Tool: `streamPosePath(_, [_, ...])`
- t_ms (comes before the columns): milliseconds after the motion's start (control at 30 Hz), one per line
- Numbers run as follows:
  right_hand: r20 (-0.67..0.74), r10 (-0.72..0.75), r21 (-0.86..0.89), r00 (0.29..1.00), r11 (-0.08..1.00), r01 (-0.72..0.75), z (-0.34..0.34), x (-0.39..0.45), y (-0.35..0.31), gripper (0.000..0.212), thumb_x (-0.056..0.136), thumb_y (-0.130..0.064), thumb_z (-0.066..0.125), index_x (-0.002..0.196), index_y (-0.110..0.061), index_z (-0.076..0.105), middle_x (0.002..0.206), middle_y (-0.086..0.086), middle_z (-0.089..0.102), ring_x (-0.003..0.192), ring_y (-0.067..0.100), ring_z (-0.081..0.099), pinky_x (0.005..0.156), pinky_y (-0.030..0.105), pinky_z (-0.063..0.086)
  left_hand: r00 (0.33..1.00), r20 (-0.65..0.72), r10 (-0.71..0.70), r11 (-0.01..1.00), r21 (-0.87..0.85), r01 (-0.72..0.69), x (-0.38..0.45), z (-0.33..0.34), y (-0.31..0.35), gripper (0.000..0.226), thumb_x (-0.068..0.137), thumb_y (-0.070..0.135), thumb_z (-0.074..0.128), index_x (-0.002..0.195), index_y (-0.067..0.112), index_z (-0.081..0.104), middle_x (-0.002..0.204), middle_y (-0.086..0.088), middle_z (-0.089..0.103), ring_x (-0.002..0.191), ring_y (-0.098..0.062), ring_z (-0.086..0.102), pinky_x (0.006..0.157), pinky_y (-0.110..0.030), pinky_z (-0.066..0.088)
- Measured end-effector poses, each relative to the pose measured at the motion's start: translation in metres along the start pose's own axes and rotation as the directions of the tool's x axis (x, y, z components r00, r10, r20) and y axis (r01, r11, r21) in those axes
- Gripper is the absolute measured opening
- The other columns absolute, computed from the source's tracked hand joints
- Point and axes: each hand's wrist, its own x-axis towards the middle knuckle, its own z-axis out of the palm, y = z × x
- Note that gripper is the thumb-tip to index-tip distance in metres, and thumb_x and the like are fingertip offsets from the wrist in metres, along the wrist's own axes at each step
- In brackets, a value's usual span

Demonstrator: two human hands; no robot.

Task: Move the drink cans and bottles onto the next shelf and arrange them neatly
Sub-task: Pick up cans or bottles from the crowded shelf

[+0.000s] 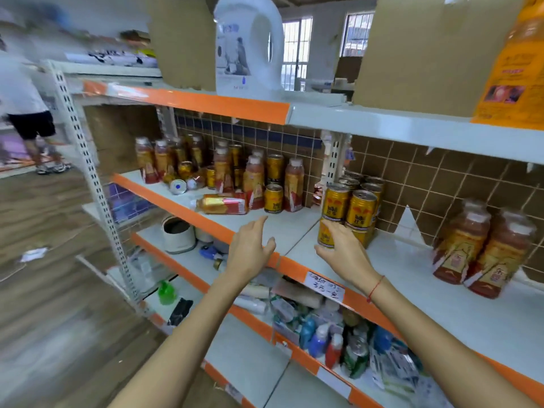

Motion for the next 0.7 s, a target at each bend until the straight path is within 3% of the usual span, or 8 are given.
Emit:
streamPosePath(133, [0.014,0.009,-0.019,1.0,1.0,-0.009,0.028,0.02,-0.035,0.06,0.093,-0.03,0.056,0.145,-0.012,0.032,0.146,0.008,0.039,0.133,0.023,0.035,0.106,0.033,0.031,0.999,-0.053,0.004,1.0,-0.023,-0.005,0.01,-0.038,-0.051,0.053,0.094,0.026,0.054,0.141,0.01,0.039,0.133,-0.011,0.054,0.123,-0.029,0.049,0.098,-0.042,0.041])
streamPosePath(333, [-0.002,0.037,0.029,0.999,0.999,-0.037,0.066,0.05,-0.081,0.062,0.092,-0.032,0.056,0.145,-0.013,0.031,0.149,0.006,0.037,0.136,0.022,0.035,0.107,0.035,0.032,1.0,-0.006,0.003,1.0,-0.014,-0.003,0.015,-0.081,-0.127,0.048,0.092,0.019,0.055,0.138,0.011,0.043,0.124,-0.014,0.058,0.111,-0.031,0.056,0.091,-0.046,0.047])
streamPosePath(700, [0.027,0.007,-0.001,1.0,1.0,-0.007,0.11,0.101,-0.108,0.059,0.091,-0.031,0.057,0.144,-0.016,0.037,0.146,0.003,0.042,0.134,0.019,0.039,0.108,0.035,0.035,0.998,0.056,-0.001,0.996,0.088,-0.004,0.042,-0.072,-0.191,0.034,0.092,0.024,0.052,0.124,0.011,0.053,0.116,-0.008,0.06,0.108,-0.028,0.054,0.087,-0.04,0.044])
